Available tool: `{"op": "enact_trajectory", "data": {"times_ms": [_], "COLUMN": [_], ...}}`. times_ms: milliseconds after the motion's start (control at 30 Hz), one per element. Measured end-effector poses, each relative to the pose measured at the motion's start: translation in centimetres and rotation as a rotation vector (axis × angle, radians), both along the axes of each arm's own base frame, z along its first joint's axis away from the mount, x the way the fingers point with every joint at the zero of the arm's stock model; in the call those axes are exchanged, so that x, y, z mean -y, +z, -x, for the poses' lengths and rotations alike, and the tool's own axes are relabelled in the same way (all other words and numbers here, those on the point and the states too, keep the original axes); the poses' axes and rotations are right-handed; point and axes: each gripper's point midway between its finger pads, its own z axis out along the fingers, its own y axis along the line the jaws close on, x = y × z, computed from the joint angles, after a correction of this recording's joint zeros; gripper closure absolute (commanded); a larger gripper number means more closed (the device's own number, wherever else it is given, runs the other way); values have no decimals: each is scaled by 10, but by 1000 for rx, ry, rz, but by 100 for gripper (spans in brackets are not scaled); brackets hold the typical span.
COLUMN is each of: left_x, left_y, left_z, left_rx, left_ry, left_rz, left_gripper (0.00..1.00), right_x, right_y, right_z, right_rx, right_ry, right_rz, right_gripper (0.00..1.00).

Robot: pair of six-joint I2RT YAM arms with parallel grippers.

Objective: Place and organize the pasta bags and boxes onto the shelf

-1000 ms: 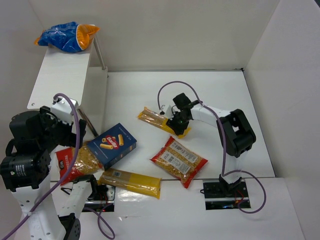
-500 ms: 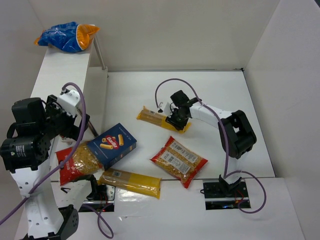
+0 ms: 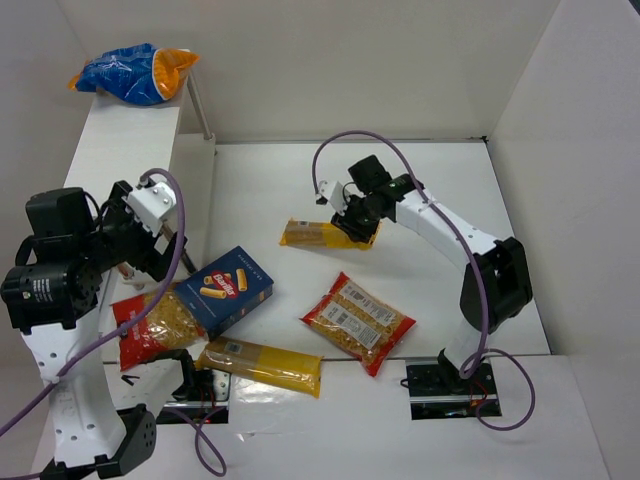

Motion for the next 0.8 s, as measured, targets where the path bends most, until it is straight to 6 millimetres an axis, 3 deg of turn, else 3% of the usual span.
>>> {"op": "enact_trajectory", "data": {"times_ms": [233,600,800], "left_x": [18,41,49], "left_y": [5,-19,-33], "left_z": [2,-6,-6], "left_rx": [58,1,-46], "left_ry": [-154,-326,-363], "left_rz": [-15,44,99], "left_gripper": [0,0,0], "right_x": [-10,-11,-16], "right_y": [37,108,107], "right_z": [5,-5,0], "right_rx": [-12,-24,-51], "right_ry": [36,80,106], "right_rz": [-89,-351,-400], "right_gripper": [100,100,100]}}
